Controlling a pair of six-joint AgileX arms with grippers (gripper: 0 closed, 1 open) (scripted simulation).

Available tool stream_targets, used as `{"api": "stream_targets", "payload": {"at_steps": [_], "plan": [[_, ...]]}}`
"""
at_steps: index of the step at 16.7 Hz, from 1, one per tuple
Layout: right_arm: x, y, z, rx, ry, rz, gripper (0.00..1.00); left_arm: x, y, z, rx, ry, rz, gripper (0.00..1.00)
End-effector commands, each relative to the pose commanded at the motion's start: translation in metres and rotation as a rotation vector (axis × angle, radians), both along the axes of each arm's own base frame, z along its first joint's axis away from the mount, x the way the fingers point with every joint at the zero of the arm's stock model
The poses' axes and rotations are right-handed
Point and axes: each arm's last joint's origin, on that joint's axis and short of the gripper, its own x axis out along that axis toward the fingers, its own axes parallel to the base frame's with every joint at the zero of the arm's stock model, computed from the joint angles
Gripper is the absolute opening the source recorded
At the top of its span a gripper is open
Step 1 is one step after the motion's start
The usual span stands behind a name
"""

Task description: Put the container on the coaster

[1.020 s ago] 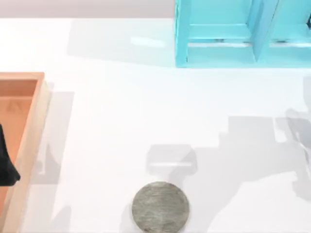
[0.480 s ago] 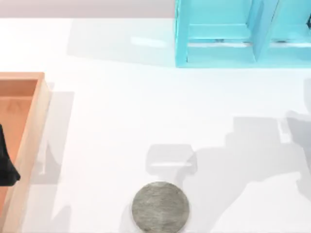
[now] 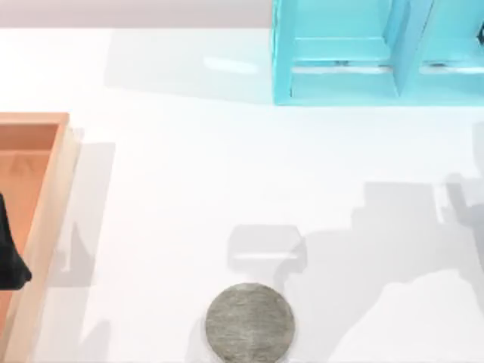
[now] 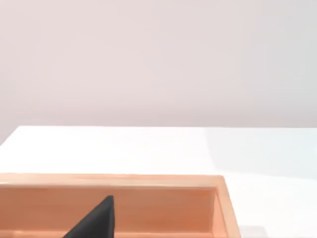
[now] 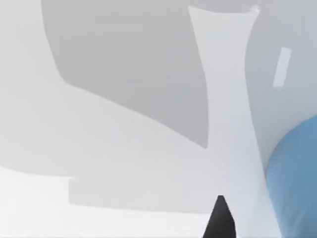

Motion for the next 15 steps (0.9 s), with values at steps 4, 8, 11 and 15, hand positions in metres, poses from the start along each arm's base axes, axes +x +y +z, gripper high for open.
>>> {"api": "stream_targets", "payload": {"at_steps": [4,8,11,15], "plan": [[0.0000,0.0000,0.0000,0.000,0.000,0.000,0.00,0.0000,0.0000,0.0000,0.000,0.000,0.000,1.00],[0.0000,0.0000,0.0000,0.000,0.000,0.000,0.00,0.0000,0.0000,0.0000,0.000,0.000,0.000,1.00],[0.0002,0.0002,0.0006,0.000,-0.002,0.001,0.00,0.0000,0.0000,0.0000,0.000,0.000,0.000,1.00],[0.0020,0.0060,-0.0007,-0.001,0.004,0.072,0.00,0.0000,0.0000,0.0000,0.000,0.000,0.000,1.00]]}}
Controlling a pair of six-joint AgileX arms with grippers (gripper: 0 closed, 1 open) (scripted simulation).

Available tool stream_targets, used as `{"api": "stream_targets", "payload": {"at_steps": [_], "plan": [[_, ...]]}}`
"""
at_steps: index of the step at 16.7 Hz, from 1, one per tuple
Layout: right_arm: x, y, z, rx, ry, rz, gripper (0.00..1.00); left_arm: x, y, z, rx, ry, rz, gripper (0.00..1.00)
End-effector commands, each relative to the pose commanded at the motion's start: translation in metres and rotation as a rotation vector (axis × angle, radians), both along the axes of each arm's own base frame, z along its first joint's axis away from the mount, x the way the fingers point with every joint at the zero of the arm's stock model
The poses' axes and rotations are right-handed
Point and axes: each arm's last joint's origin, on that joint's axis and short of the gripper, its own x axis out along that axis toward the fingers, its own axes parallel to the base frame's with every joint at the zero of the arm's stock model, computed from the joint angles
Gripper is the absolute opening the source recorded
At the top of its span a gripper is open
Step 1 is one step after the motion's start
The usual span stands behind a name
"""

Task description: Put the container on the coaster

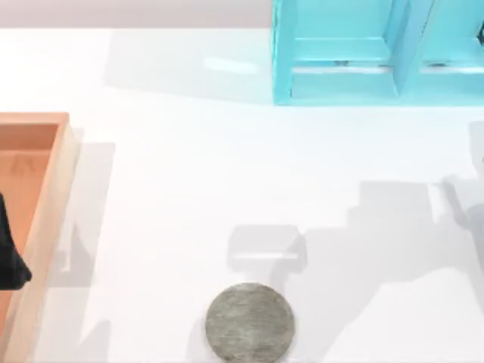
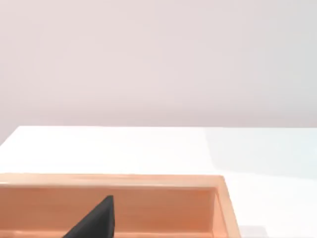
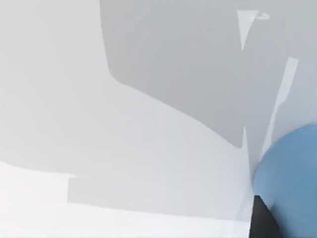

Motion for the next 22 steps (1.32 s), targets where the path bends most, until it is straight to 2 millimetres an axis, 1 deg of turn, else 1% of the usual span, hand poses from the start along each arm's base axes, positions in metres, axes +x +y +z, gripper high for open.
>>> {"api": "stream_targets", "payload": {"at_steps": [2,3,5,7,10,14,18,21,22], "plan": [[0.003,0.010,-0.001,-0.002,0.007,0.115,0.00,0.000,0.000,0.000,0.000,0.000,0.000,1.00],[0.004,0.017,-0.002,-0.003,0.012,0.199,0.00,0.000,0.000,0.000,0.000,0.000,0.000,1.00],[0.008,0.034,-0.004,-0.004,0.025,0.398,0.00,0.000,0.000,0.000,0.000,0.000,0.000,1.00],[0.011,0.055,-0.007,-0.002,0.043,0.655,0.00,0.000,0.000,0.000,0.000,0.000,0.000,1.00],[0.013,0.092,-0.011,0.012,0.079,1.119,0.00,0.000,0.000,0.000,0.000,0.000,0.000,1.00],[0.008,0.147,-0.019,0.070,0.146,1.820,0.00,0.000,0.000,0.000,0.000,0.000,0.000,1.00],[-0.006,0.203,-0.024,0.177,0.202,2.513,0.00,0.000,0.000,0.000,0.000,0.000,0.000,1.00],[-0.021,0.243,-0.022,0.266,0.213,2.979,0.00,0.000,0.000,0.000,0.000,0.000,0.000,1.00],[-0.026,0.256,-0.020,-0.292,-0.210,-3.119,0.00,0.000,0.000,0.000,0.000,0.000,0.000,1.00]]}}
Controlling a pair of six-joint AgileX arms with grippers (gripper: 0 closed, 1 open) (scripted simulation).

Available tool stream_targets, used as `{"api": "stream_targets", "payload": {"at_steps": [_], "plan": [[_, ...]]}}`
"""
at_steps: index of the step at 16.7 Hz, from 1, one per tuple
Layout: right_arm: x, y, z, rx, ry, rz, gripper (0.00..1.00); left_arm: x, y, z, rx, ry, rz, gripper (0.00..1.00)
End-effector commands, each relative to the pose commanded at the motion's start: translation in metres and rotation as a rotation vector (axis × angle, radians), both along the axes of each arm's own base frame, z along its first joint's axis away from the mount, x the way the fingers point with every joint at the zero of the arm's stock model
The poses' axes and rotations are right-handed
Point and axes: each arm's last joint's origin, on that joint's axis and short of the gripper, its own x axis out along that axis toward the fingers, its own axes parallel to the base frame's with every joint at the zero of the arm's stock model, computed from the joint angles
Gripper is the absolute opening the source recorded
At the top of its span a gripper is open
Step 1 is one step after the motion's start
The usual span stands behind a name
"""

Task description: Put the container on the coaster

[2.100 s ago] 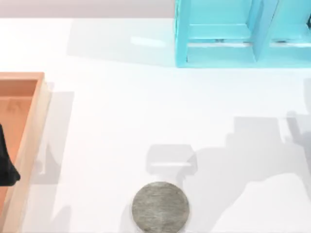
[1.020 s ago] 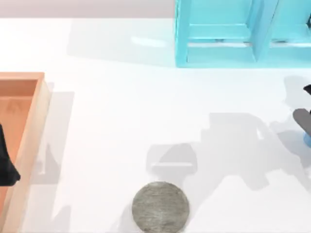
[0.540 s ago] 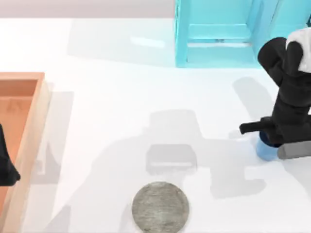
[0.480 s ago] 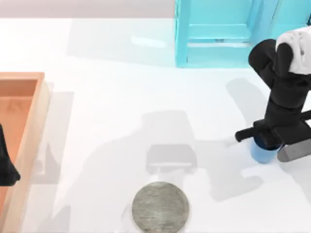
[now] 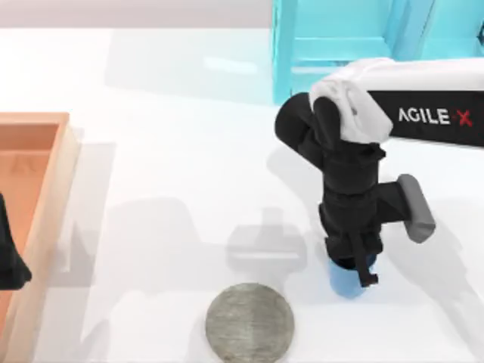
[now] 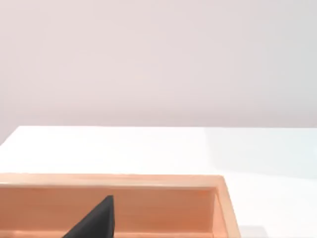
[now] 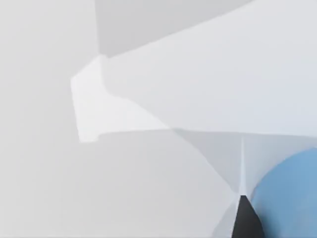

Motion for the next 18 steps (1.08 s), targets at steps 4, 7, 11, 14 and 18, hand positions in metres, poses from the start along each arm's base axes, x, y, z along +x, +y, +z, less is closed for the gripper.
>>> {"api": "stream_targets", "payload": {"at_steps": [4,7,11,14,18], "plan": [[-0.023,0.048,0.017,0.093,0.039,0.515,0.00,0.000,0.000,0.000,0.000,0.000,0.000,1.00],[-0.041,0.080,0.036,0.156,0.039,0.854,0.00,0.000,0.000,0.000,0.000,0.000,0.000,1.00],[-0.063,0.112,0.064,0.218,0.008,1.216,0.00,0.000,0.000,0.000,0.000,0.000,0.000,1.00],[-0.076,0.126,0.081,0.242,-0.020,1.392,0.00,0.000,0.000,0.000,0.000,0.000,0.000,1.00],[-0.084,0.134,0.092,0.254,-0.042,1.489,0.00,0.000,0.000,0.000,0.000,0.000,0.000,1.00]]}}
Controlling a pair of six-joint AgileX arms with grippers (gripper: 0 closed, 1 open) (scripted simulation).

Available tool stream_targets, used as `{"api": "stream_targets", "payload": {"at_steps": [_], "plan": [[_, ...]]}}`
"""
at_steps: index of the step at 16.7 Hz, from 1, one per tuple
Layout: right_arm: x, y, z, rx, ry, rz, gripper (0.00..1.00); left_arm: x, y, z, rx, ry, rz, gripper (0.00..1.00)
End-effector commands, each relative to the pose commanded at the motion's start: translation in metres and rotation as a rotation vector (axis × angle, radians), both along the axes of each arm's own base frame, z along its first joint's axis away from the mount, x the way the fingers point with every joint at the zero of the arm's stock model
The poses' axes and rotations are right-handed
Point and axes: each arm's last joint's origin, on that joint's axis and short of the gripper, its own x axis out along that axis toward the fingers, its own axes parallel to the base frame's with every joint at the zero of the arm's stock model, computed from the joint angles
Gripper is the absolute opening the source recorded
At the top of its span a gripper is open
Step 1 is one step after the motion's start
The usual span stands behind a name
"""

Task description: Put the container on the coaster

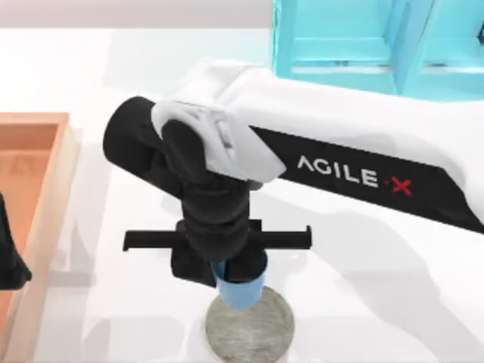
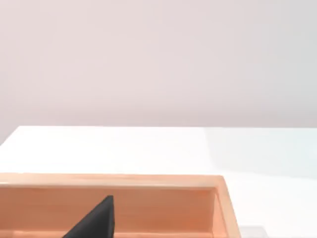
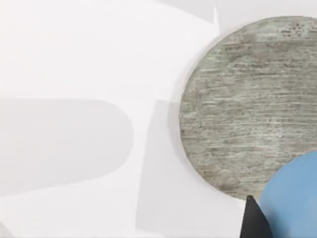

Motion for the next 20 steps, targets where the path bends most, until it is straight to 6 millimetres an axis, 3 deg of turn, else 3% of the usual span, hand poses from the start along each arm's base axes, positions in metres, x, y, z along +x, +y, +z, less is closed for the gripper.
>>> {"api": "stream_targets", "payload": {"at_steps": [7,13,18,20], "plan": [[0.002,-0.001,-0.006,-0.004,0.002,-0.006,0.00,0.000,0.000,0.000,0.000,0.000,0.000,1.00],[0.000,-0.007,-0.057,0.002,0.000,-0.002,0.00,0.000,0.000,0.000,0.000,0.000,0.000,1.00],[-0.001,-0.008,-0.064,0.000,0.000,0.000,0.00,0.000,0.000,0.000,0.000,0.000,0.000,1.00],[-0.001,-0.008,-0.064,0.000,0.000,0.000,0.15,0.000,0.000,0.000,0.000,0.000,0.000,1.00]]}}
